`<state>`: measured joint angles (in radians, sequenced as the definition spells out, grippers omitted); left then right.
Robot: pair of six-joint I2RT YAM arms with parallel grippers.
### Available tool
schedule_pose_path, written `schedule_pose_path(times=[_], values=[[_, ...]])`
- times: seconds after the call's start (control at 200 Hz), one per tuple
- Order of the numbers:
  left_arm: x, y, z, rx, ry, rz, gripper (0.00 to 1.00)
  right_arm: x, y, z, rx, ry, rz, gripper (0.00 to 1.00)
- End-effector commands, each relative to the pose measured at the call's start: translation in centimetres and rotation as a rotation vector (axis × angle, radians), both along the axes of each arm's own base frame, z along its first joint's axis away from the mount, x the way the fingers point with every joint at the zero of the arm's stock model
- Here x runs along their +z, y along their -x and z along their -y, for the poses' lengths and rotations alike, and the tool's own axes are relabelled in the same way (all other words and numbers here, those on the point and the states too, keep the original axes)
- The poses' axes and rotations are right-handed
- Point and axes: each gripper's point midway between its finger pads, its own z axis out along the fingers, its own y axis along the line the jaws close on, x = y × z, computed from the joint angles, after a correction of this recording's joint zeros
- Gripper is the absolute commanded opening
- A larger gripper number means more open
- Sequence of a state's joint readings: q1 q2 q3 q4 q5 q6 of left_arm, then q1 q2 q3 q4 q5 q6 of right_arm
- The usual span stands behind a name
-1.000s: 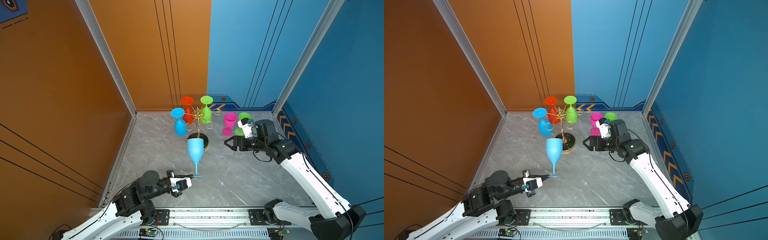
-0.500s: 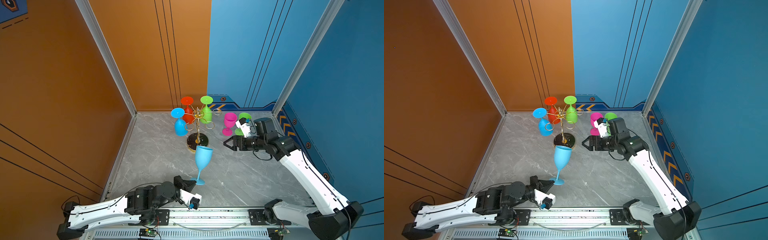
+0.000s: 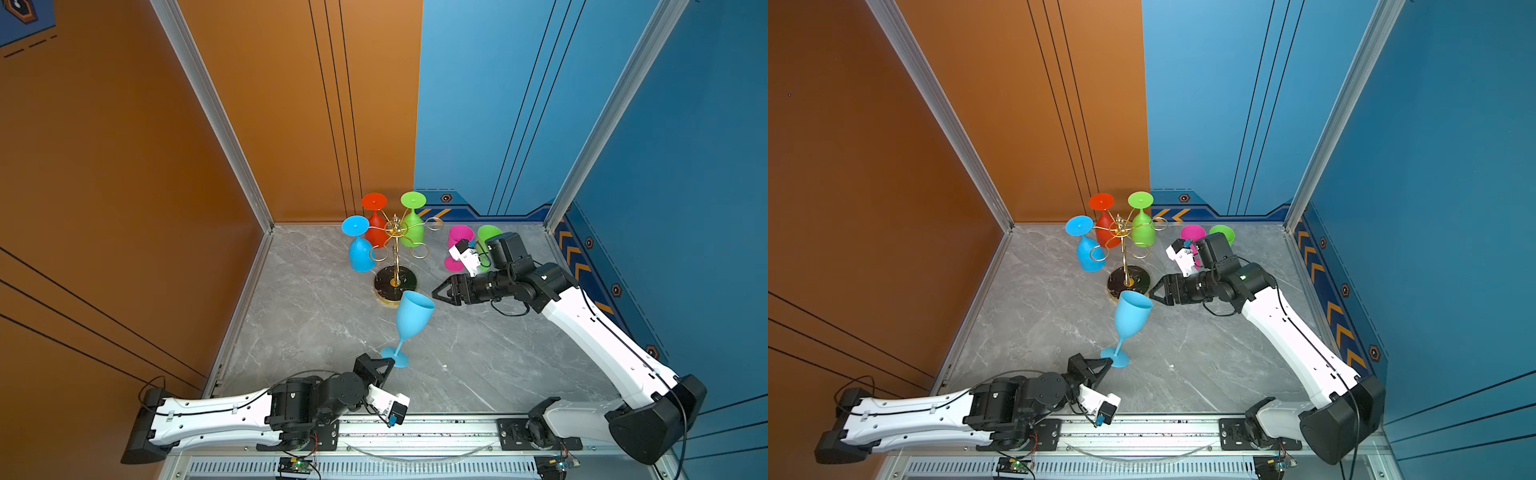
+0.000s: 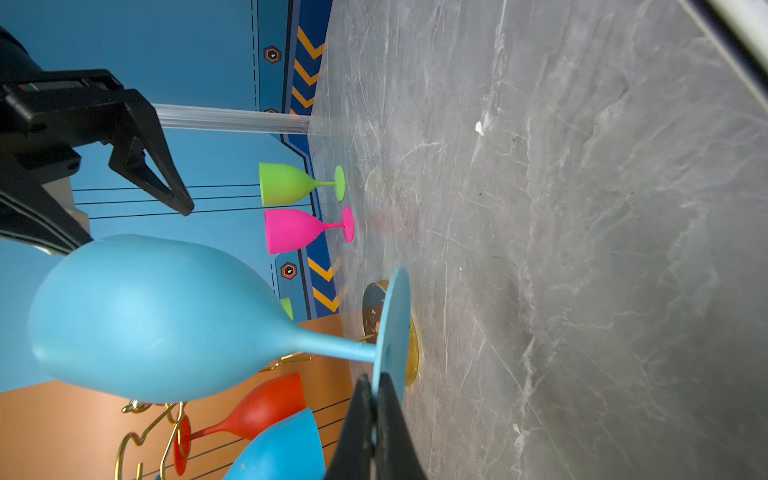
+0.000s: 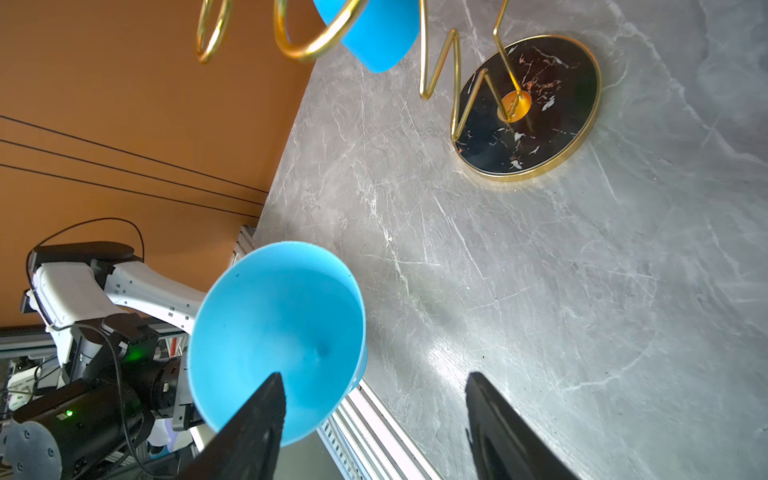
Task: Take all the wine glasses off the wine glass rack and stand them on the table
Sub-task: 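Grasp the blue glass bowl with the right gripper while the left holds the foot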
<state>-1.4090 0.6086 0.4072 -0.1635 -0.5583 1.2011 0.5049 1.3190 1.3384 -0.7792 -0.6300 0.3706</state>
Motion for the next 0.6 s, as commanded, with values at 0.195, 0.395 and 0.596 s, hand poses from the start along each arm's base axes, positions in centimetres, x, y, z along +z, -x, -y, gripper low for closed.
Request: schedule_pose_path(times=[0.195, 0.395, 0.596], values=[[1.1, -0.7, 0.2, 0.034, 0.014, 0.097, 0.00, -0.9, 0.7, -1.3, 0.056, 0.008, -0.054, 0.58], [1.1, -1.0, 0.2, 0.048, 0.000, 0.120, 0.00, -1.3, 0.7, -1.6, 0.069, 0.010, -0.072, 0.43], [0.7, -1.3, 0.2, 0.057, -0.033, 0.144, 0.00, -1.4, 0.9, -1.9, 0.082, 0.000, -0.085, 0.23]])
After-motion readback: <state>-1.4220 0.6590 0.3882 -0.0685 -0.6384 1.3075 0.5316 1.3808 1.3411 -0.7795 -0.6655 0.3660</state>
